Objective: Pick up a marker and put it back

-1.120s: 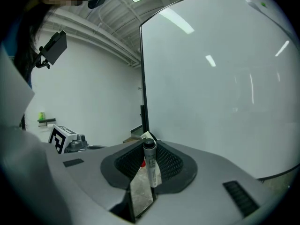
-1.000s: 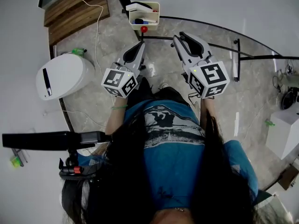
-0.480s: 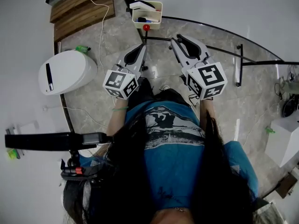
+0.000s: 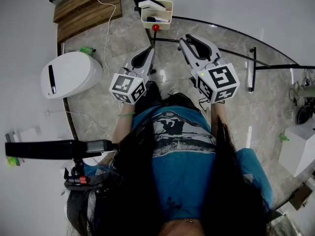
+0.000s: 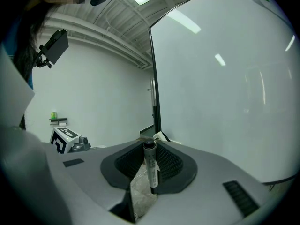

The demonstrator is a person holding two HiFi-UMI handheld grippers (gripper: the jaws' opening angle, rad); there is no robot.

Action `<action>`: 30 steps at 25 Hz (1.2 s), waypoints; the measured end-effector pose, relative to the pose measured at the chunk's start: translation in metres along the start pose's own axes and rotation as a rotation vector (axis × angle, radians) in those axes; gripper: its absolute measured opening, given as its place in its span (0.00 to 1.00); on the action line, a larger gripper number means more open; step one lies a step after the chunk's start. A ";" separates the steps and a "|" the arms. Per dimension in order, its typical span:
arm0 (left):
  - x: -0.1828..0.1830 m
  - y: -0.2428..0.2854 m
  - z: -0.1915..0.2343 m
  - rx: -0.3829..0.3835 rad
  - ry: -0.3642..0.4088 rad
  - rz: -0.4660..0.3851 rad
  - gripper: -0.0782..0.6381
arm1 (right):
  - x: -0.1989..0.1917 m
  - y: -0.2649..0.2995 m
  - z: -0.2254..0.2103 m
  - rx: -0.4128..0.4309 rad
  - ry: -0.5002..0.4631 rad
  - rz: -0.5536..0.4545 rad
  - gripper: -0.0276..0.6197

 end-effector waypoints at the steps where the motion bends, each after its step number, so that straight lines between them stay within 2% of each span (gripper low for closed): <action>1: 0.001 0.000 0.003 0.001 0.007 0.006 0.11 | 0.003 0.006 0.000 0.003 -0.012 0.000 0.17; 14: -0.005 -0.004 0.010 0.006 0.000 0.025 0.11 | 0.034 0.072 -0.019 0.021 -0.193 -0.007 0.17; 19: -0.005 -0.005 0.013 0.016 0.001 0.026 0.11 | 0.027 0.099 -0.024 0.010 -0.325 0.087 0.17; 27: -0.004 -0.003 0.015 0.037 -0.004 0.037 0.11 | -0.010 0.130 -0.028 0.050 -0.360 0.225 0.17; 30: 0.001 -0.004 0.034 0.036 -0.014 0.041 0.11 | -0.018 0.156 -0.022 0.067 -0.356 0.274 0.17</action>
Point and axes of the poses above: the fingertips, and each gripper's own axes: y forward along the fingers, z to its left, x out of its top, the point moved 10 cm from there along -y, backward along the fingers, and after that the axes turned 3 degrees about -y, right-handed, at the moved point
